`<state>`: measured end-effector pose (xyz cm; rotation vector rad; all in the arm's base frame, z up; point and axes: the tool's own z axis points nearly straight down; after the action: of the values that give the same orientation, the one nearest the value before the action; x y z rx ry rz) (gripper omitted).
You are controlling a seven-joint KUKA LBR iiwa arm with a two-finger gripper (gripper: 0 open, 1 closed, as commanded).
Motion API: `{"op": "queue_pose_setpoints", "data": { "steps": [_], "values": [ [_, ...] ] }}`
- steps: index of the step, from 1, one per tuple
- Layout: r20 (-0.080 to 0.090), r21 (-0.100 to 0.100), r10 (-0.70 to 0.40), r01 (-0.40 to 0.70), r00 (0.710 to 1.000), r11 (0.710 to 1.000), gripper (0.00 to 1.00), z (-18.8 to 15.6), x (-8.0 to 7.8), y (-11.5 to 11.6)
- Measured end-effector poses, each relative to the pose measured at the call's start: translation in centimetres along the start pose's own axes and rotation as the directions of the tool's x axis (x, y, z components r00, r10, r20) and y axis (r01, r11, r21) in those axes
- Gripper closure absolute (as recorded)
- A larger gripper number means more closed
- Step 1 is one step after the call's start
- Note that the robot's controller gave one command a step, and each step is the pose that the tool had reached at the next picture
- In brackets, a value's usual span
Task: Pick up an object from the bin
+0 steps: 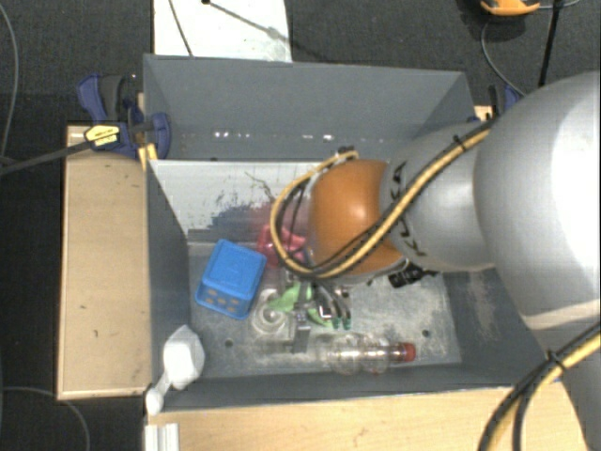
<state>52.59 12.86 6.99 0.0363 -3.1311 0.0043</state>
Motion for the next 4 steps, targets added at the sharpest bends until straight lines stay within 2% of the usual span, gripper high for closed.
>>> {"op": "queue_pose_setpoints", "data": {
  "steps": [1,3,4],
  "values": [
    [0.012,-0.006,0.098,-0.098,0.995,0.995,1.0,-0.2,1.1,0.0],
    [0.009,-0.005,0.099,-0.098,0.995,0.995,1.0,-0.6,1.2,0.0],
    [0.003,-0.003,0.098,-0.098,0.995,0.995,1.0,-2.6,1.4,-0.1]
  ]
}}
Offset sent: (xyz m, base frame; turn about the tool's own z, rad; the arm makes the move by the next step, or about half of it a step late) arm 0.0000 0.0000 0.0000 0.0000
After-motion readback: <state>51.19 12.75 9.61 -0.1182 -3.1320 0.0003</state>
